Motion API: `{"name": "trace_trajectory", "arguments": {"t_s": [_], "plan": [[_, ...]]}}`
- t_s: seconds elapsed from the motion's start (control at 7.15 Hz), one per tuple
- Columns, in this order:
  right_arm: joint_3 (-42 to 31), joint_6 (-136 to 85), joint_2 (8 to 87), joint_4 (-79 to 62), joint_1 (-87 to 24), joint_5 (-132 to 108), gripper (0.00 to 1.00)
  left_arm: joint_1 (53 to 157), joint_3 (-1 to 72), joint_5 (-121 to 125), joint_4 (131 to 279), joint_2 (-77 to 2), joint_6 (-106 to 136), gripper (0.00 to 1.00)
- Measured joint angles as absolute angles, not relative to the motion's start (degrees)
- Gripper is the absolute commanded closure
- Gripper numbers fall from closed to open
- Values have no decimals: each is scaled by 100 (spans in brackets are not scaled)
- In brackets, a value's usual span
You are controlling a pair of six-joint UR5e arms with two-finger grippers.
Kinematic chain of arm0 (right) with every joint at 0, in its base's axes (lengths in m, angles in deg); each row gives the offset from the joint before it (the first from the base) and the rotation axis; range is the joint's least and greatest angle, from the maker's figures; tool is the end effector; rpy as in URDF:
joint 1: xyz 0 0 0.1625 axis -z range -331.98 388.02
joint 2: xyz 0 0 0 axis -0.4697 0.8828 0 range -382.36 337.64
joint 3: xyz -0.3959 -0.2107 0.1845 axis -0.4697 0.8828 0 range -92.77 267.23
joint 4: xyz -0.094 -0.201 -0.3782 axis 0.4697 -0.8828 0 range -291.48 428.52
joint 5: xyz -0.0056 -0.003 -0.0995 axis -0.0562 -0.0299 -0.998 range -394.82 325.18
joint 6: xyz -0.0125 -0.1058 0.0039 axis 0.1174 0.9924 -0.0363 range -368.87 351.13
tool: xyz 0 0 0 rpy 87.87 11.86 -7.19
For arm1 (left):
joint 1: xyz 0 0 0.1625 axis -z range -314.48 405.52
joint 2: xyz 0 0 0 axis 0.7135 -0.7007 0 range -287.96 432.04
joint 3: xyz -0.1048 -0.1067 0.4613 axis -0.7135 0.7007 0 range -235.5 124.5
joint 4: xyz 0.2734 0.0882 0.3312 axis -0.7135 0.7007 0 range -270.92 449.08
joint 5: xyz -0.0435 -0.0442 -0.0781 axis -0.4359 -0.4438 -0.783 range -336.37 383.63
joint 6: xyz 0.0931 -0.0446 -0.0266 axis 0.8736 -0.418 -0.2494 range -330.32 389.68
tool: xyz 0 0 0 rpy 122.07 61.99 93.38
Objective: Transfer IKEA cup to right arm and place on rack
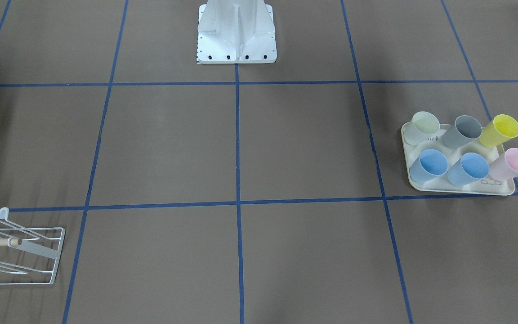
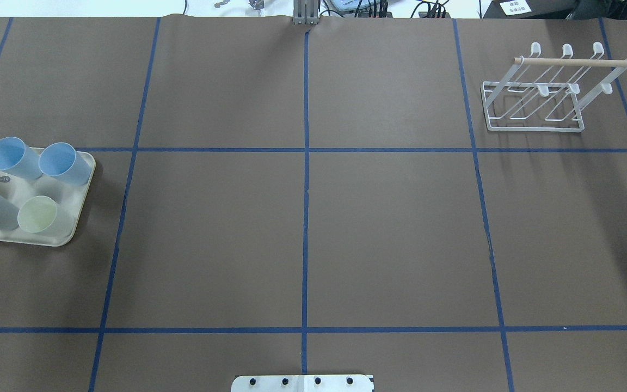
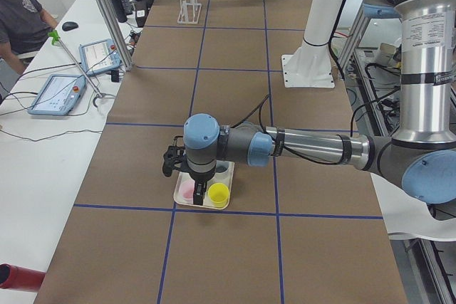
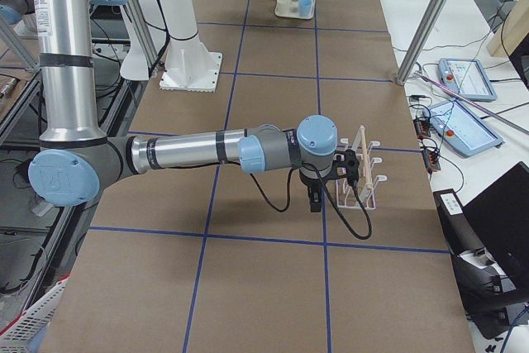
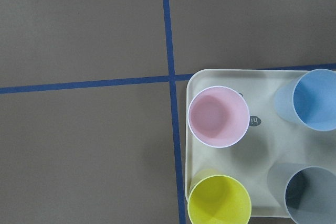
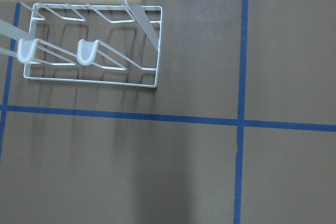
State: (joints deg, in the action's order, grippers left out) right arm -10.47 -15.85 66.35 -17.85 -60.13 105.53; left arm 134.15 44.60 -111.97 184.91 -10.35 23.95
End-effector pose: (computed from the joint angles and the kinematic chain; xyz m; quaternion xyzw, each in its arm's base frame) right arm 0.0339 -0.5370 0.6267 0.0666 -0.4292 -0.0065 0.9007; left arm -0.0460 -0.4638 0.6844 0.0428 0.3899 -0.0069 0.9198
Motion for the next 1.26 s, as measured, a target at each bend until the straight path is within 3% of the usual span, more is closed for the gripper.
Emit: {"name": "trace_trajectory", "arguments": {"t_s": [0.56, 0.7, 0.84, 1.26], "plan": [[-1414, -2316, 6599, -1811, -5911, 10856, 0, 12548, 3583, -11167, 20910, -704, 240, 1], [-1547, -2524, 6567, -1814, -5858, 10925, 0, 12292, 3465, -11149, 21162, -702, -30, 5], [-1623, -2618, 6516, -1821, -5800, 10953, 0, 12153, 3360, -11141, 21269, -717, -130, 17], [-1663, -2675, 6422, -1839, -5661, 10967, 0, 12006, 3153, -11137, 21325, -775, -118, 25]]}}
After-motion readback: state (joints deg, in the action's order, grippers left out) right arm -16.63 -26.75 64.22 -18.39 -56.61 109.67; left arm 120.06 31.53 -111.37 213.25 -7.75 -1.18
